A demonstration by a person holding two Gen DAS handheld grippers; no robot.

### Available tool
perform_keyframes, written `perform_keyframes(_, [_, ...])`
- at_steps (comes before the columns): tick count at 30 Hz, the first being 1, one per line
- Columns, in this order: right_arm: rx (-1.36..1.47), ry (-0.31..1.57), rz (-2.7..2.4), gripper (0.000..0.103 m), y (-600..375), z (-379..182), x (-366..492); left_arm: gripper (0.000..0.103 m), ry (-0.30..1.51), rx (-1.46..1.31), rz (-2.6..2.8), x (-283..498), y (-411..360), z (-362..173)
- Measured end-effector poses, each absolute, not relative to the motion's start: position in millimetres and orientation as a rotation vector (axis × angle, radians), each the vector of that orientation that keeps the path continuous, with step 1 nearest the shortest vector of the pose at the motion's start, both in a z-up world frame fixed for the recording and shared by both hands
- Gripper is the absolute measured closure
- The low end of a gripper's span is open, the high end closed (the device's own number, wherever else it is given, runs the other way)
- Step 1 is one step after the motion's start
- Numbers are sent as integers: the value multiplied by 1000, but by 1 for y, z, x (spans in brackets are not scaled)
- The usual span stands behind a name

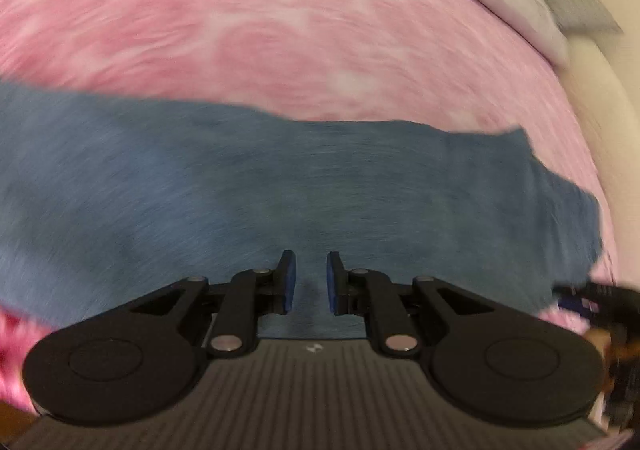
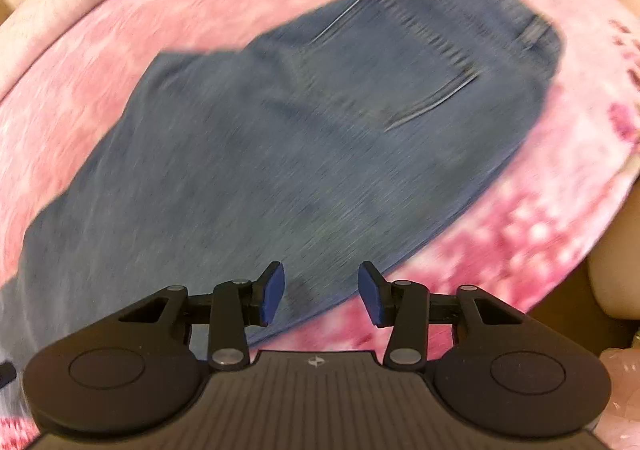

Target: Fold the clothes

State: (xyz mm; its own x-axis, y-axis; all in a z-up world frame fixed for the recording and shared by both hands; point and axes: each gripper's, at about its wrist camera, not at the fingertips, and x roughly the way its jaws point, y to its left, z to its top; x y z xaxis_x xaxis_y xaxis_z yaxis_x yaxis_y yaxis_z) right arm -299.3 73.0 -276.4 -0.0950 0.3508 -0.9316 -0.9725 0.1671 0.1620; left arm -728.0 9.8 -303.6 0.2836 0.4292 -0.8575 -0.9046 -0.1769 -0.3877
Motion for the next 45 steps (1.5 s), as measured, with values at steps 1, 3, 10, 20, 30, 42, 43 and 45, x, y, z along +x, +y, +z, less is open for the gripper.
perform_keyframes(1, [-723, 1138, 1283, 57, 75, -272, -291, 91, 530, -1211, 1247, -720, 20, -301])
perform_keyframes(3, [-680, 1162, 1253, 53, 83, -268, -279, 90, 533, -1177, 1175, -701, 45, -295])
perform_keyframes(10, [-644, 1193, 1236, 53, 131, -270, -240, 75, 522, -1132, 961, -616, 147, -293])
perform_keyframes(20, [-652, 1018, 1384, 32, 269, -257, -132, 53, 562, -1163, 924, -528, 274, -317])
perform_keyframes(30, [-648, 1430, 1525, 62, 347, -306, -88, 85, 534, -1463, 765, -522, 297, -363])
perform_keyframes(42, [-399, 1284, 1420, 90, 309, -313, -69, 96, 315, -1399, 1020, -532, 274, -385])
perform_keyframes(43, [-375, 1278, 1414, 88, 310, -319, -70, 95, 327, -1388, 1040, -532, 277, -388])
perform_keyframes(45, [-431, 1218, 1400, 75, 323, -317, -82, 95, 350, -1348, 1092, -536, 282, -385])
